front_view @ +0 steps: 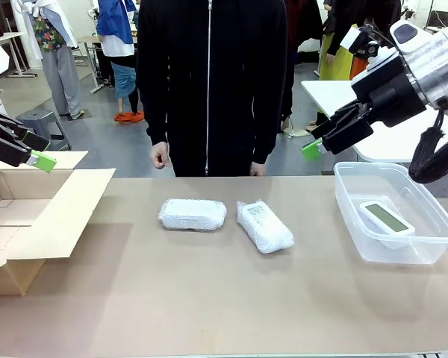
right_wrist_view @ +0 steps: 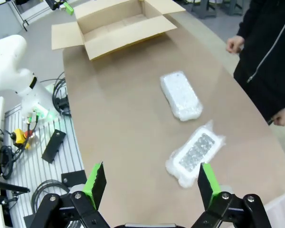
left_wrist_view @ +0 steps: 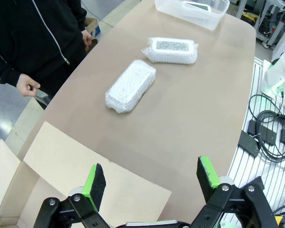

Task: Separate and place wrapped and unwrapped clocks.
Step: Pick up the Digital clock indicated by the person.

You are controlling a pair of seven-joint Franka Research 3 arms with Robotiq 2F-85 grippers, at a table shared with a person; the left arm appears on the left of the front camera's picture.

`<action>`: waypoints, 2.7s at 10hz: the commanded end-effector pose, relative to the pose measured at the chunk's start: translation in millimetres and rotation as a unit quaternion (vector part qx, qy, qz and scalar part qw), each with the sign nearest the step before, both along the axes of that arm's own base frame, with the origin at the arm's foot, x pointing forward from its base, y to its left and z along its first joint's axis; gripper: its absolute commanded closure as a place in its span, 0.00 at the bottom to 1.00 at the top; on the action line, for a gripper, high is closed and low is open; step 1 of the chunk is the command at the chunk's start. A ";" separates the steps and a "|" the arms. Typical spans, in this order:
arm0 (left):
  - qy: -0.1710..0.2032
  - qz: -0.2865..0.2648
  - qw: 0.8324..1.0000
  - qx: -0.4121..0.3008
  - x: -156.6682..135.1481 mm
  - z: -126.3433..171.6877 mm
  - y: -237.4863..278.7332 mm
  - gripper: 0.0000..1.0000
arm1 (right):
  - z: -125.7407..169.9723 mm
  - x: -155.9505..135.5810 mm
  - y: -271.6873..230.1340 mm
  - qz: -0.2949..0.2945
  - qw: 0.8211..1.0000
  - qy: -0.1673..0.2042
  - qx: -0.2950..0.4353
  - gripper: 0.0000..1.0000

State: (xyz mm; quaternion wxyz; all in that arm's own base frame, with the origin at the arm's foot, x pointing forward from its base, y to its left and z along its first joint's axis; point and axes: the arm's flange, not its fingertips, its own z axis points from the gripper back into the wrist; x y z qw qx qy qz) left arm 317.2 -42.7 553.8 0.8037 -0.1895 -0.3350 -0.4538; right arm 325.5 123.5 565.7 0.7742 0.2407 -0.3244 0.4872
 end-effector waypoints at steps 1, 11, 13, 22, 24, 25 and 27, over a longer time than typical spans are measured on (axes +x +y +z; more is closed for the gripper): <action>-0.005 -0.009 1.000 -0.007 1.8 -0.1 1.1 0.00 | -1.0 2.7 0.7 -0.007 1.000 -0.016 -0.020 0.00; -0.005 -0.009 1.000 -0.007 1.8 -0.1 1.1 0.00 | -0.1 0.3 -0.5 -0.009 1.000 -0.006 -0.014 0.00; -0.005 -0.009 1.000 -0.007 1.8 -0.1 1.1 0.00 | -0.1 0.3 -0.5 -0.009 1.000 -0.006 -0.014 0.00; -0.005 -0.009 1.000 -0.007 1.8 -0.1 1.1 0.00 | -0.1 0.3 -0.5 -0.009 1.000 -0.006 -0.014 0.00; 0.000 0.000 1.000 0.000 0.0 0.0 0.0 0.00 | -0.1 0.3 -0.5 -0.009 1.000 -0.006 -0.014 0.00; 0.010 -0.047 0.999 0.026 22.7 0.4 -13.0 0.00 | -0.1 0.3 -0.5 -0.009 1.000 -0.006 -0.014 0.00; 0.014 -0.148 0.986 0.071 60.4 3.4 -54.3 0.00 | -0.1 0.3 -0.5 -0.009 1.000 -0.006 -0.014 0.00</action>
